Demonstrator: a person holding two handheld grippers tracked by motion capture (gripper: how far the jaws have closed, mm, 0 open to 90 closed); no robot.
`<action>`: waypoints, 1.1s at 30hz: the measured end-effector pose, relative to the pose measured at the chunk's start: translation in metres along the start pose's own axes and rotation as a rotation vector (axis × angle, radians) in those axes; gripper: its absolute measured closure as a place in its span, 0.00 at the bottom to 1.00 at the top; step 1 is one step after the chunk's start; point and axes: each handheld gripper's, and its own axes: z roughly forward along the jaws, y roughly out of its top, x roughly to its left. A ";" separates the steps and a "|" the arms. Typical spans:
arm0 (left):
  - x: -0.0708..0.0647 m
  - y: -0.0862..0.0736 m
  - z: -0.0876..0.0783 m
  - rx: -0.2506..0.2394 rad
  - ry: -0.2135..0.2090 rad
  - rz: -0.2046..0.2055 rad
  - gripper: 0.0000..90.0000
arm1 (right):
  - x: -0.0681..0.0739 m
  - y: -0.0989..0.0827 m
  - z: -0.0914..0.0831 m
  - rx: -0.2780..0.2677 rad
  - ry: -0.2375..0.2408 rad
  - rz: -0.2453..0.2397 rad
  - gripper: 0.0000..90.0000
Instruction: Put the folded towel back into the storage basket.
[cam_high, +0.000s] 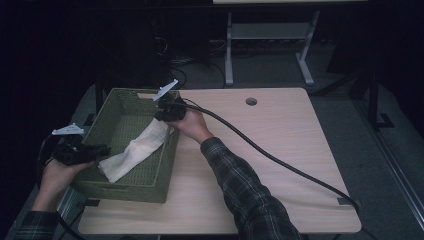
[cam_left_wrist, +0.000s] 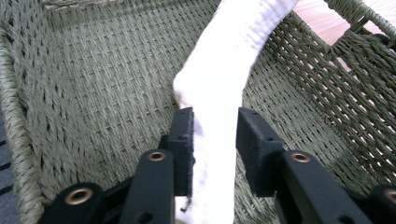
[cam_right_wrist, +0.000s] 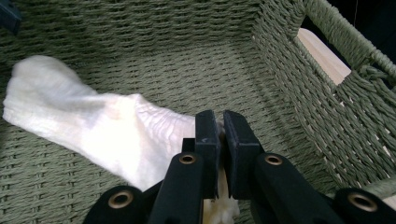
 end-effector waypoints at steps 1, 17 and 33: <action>0.000 0.000 0.000 -0.001 -0.003 0.002 0.72 | 0.000 0.000 0.000 0.000 0.000 0.001 0.94; 0.001 0.000 -0.003 -0.035 -0.021 0.001 0.55 | -0.014 0.002 0.013 0.007 -0.040 0.044 0.93; -0.016 0.017 -0.011 -0.096 -0.003 0.030 0.45 | -0.022 0.001 -0.025 -0.057 -0.089 0.111 0.59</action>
